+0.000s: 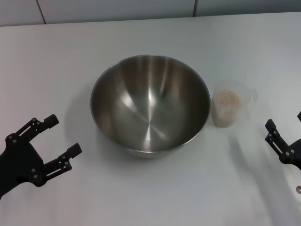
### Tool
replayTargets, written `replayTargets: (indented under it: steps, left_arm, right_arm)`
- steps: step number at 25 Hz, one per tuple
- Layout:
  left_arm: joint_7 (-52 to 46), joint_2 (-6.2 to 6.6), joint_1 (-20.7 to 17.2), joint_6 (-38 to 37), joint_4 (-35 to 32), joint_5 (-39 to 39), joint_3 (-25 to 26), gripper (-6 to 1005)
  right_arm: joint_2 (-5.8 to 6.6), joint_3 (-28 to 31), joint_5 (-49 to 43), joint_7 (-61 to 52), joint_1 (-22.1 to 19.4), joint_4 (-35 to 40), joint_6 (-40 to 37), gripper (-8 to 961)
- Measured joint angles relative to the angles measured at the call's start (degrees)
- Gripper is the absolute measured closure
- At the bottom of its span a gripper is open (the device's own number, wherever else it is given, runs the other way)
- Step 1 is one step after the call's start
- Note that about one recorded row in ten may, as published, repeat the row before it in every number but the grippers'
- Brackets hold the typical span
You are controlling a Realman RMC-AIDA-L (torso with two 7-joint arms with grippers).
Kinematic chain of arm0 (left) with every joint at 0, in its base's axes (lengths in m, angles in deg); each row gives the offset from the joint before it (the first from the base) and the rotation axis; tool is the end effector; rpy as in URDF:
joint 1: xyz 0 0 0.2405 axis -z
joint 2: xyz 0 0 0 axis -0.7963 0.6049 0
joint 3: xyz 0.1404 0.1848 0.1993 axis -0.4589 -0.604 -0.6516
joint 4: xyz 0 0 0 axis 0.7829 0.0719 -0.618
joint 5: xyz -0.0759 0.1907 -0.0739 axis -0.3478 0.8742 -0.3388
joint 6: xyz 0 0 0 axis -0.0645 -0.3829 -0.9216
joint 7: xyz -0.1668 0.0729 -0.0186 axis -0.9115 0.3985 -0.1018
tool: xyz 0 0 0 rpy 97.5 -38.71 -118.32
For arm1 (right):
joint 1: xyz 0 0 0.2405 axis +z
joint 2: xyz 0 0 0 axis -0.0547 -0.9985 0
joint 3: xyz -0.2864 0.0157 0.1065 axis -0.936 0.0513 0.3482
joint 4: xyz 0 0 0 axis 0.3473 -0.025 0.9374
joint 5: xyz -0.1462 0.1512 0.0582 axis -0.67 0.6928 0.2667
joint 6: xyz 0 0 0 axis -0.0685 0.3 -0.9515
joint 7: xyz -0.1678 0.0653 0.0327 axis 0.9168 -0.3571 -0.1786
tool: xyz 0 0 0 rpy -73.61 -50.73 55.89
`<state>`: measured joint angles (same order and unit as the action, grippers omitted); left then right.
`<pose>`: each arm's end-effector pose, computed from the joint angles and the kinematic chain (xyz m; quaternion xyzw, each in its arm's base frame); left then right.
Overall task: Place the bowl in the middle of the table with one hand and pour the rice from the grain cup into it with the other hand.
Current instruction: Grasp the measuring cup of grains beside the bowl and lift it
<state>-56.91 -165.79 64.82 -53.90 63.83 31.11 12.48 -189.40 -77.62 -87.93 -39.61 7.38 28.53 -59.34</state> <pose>-0.3550 0.2483 -0.0499 -0.8775 -0.1360 -0.3744 0.2671 0.4024 0.2207 -0.0852 -0.7213 0.2380 0.2822 0.5860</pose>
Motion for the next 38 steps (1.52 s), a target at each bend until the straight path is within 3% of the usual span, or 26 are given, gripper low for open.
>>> replayTargets:
  steps: [7, 12, 27, 38]
  left_arm:
    - [0.0, -0.01, 0.0, -0.1, 0.0, 0.0, 0.2, 134]
    - [0.0, -0.27, 0.1, -0.1, 0.0, 0.0, 0.3, 135]
    - [-0.4, -0.61, 0.9, 0.1, 0.1, 0.0, 2.6, 135]
    - [-0.6, -0.65, 1.1, -0.1, 0.0, -0.1, 3.2, 135]
  right_arm:
    - [0.00, 1.5, 0.4, 0.1, 1.2, 0.0, 1.4, 188]
    - [0.05, 2.8, 0.4, 0.2, 5.6, 0.1, 6.7, 194]
    - [0.23, 4.7, 0.4, 0.3, 11.0, 1.3, 11.7, 212]
    - [0.25, 5.4, 0.4, 0.3, 12.3, 1.5, 13.1, 225]
